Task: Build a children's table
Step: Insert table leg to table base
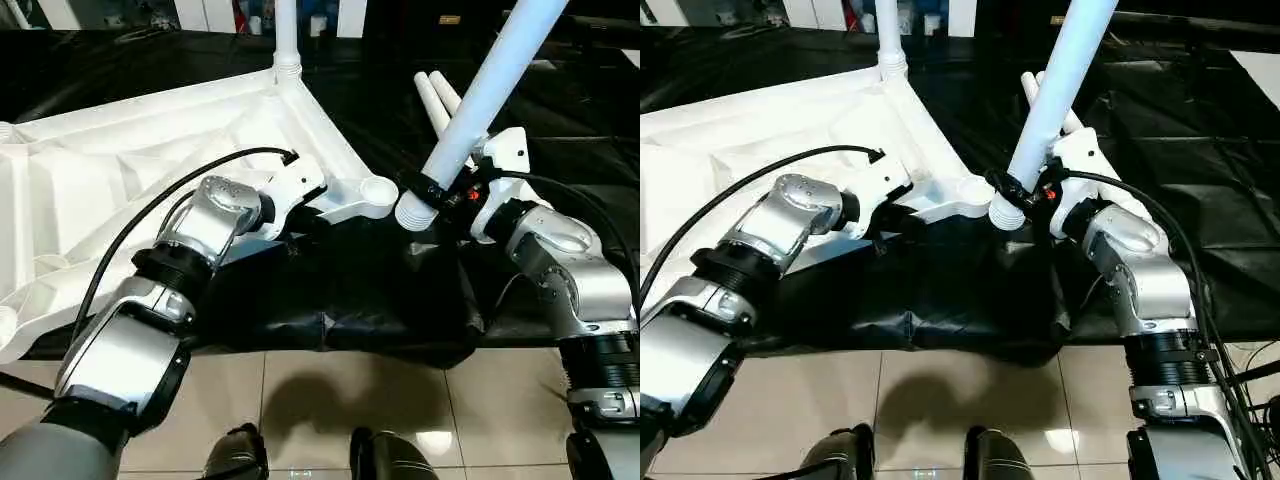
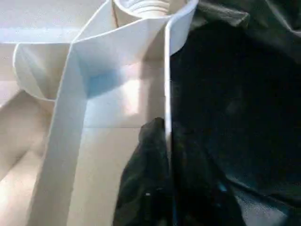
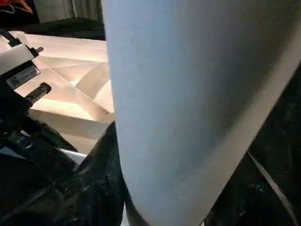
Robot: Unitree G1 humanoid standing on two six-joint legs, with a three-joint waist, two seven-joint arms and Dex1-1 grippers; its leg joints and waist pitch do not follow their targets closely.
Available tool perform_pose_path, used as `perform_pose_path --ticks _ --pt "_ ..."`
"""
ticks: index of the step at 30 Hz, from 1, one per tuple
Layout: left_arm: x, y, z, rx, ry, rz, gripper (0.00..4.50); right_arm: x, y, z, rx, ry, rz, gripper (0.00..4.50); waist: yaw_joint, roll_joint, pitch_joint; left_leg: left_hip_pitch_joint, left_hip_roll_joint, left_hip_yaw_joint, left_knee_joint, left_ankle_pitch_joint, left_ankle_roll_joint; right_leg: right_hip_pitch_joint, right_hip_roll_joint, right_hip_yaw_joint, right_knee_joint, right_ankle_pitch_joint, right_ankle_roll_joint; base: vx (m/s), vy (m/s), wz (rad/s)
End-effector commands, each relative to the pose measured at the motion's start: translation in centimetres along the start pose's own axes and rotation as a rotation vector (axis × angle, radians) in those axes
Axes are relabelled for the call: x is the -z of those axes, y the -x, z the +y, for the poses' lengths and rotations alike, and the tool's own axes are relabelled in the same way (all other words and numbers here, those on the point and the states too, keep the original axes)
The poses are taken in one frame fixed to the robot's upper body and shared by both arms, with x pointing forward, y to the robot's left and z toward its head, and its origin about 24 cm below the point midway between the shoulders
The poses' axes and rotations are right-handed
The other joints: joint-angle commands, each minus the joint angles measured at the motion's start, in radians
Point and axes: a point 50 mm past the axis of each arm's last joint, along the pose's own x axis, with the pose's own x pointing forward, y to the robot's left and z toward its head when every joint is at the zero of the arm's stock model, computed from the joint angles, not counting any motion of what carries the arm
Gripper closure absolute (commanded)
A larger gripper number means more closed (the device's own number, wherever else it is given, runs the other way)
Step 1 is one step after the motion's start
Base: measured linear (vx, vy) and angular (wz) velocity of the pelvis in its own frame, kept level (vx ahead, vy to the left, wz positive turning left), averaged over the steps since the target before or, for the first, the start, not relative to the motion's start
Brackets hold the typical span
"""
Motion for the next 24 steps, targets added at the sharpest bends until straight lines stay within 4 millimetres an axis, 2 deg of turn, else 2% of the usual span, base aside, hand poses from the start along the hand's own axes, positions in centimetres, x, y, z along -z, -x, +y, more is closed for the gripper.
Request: perform_pose_path --ticks 1,2,3,4,5,7,8,10,11,12,13,15,18,21,23,24 --pt "2.9 -0.3 -1.8 0.114 0.042 0.058 4.48 -1.1 0.2 0.4 -0.052 -0.013 -0.034 2.67 0.007 0.010 -0.098 0.029 0.022 -0.003 -0.059 -0.075 0.112 0.082 -0.067 0.042 -0.059 0.030 -0.306 0.000 0.000 0.00" --pt "3.1 -0.2 -2.0 0.131 0.038 0.054 4.48 -1.1 0.2 0.5 -0.062 -0.016 -0.033 2.67 0.004 0.003 -0.098 0.025 0.024 -0.003 -0.061 -0.080 0.114 0.087 -0.068 0.042 -0.058 0.030 -0.308 0.000 0.000 0.00" --pt "3.7 0.3 -2.8 0.170 0.029 0.049 4.50 -1.2 0.2 0.8 -0.088 -0.020 -0.026 2.67 0.005 0.007 -0.099 0.029 0.028 -0.005 -0.063 -0.080 0.113 0.086 -0.070 0.043 -0.056 0.028 -0.309 0.000 0.000 0.00" --pt "3.9 0.4 -3.0 0.181 0.025 0.050 4.50 -1.1 0.2 0.9 -0.097 -0.020 -0.021 2.67 0.003 0.007 -0.099 0.027 0.029 -0.004 -0.064 -0.078 0.113 0.085 -0.069 0.042 -0.056 0.027 -0.307 0.000 0.000 0.00" --pt "4.1 0.6 -3.4 0.201 0.012 0.043 4.50 -1.1 0.2 1.0 -0.108 -0.024 -0.013 2.67 0.002 0.013 -0.094 0.031 0.030 -0.003 -0.065 -0.087 0.109 0.078 -0.068 0.043 -0.060 0.010 -0.305 0.000 0.000 0.00" --pt "4.6 1.2 -4.6 0.233 0.010 0.028 4.50 -0.7 0.2 1.5 -0.136 -0.040 0.007 2.67 0.000 0.013 -0.092 0.030 0.030 -0.003 -0.069 -0.111 0.099 0.079 -0.069 0.044 -0.064 -0.039 -0.291 0.000 0.000 0.00" --pt "4.8 1.4 -4.9 0.235 0.011 0.028 4.50 -0.4 0.1 1.8 -0.148 -0.040 0.018 2.67 -0.001 0.011 -0.090 0.032 0.029 0.000 -0.070 -0.121 0.093 0.073 -0.067 0.045 -0.070 -0.072 -0.278 0.000 0.000 0.00" --pt "5.1 1.6 -5.5 0.235 0.002 0.031 4.50 0.2 0.0 2.3 -0.168 -0.053 0.045 2.67 -0.002 0.016 -0.085 0.037 0.030 0.000 -0.076 -0.154 0.073 0.070 -0.068 0.044 -0.077 -0.145 -0.258 0.000 0.000 0.00" --pt "5.2 1.7 -5.7 0.235 0.002 0.032 4.50 0.3 -0.1 2.4 -0.173 -0.058 0.053 2.67 -0.005 0.013 -0.076 0.040 0.029 0.001 -0.082 -0.194 0.058 0.066 -0.069 0.043 -0.089 -0.225 -0.237 0.000 0.000 0.00" --pt "5.2 1.7 -5.9 0.236 0.002 0.031 4.50 0.5 -0.1 2.5 -0.182 -0.060 0.067 2.67 -0.005 0.012 -0.073 0.042 0.029 0.001 -0.085 -0.212 0.051 0.066 -0.070 0.044 -0.095 -0.270 -0.225 0.000 0.000 0.00" --pt "5.2 1.7 -6.0 0.237 0.002 0.032 4.50 0.9 -0.2 2.8 -0.197 -0.068 0.085 2.67 -0.005 0.012 -0.077 0.046 0.028 0.000 -0.087 -0.212 0.038 0.068 -0.071 0.045 -0.098 -0.303 -0.206 0.000 0.000 0.00" --pt "5.2 1.8 -6.2 0.231 0.001 0.025 4.50 1.4 -0.5 3.4 -0.223 -0.084 0.116 2.67 -0.008 0.010 -0.079 0.043 0.027 0.001 -0.088 -0.168 0.042 0.068 -0.068 0.047 -0.094 -0.247 -0.199 0.000 0.000 0.00" --pt "4.9 1.9 -6.4 0.218 -0.007 0.017 4.50 1.8 -0.8 3.8 -0.248 -0.096 0.143 2.67 -0.013 0.010 -0.080 0.040 0.026 0.001 -0.087 -0.128 0.060 0.069 -0.065 0.045 -0.086 -0.169 -0.214 0.000 0.000 0.00" --pt "4.7 2.1 -6.5 0.211 -0.013 0.016 4.50 2.1 -1.1 3.9 -0.249 -0.107 0.158 2.67 -0.015 0.012 -0.080 0.040 0.026 0.001 -0.087 -0.126 0.067 0.069 -0.066 0.045 -0.084 -0.151 -0.224 0.000 0.000 0.00" --pt "4.7 2.1 -6.5 0.207 -0.015 0.016 4.50 2.3 -1.3 3.9 -0.247 -0.108 0.177 2.67 -0.017 0.013 -0.077 0.041 0.026 0.001 -0.089 -0.141 0.064 0.068 -0.066 0.045 -0.088 -0.172 -0.224 0.000 0.000 0.00" --pt "4.7 2.1 -6.5 0.206 -0.015 0.016 4.50 2.4 -1.3 3.8 -0.248 -0.107 0.190 2.67 -0.019 0.009 -0.075 0.040 0.025 0.001 -0.090 -0.148 0.060 0.068 -0.065 0.045 -0.089 -0.188 -0.220 0.000 0.000 0.00"
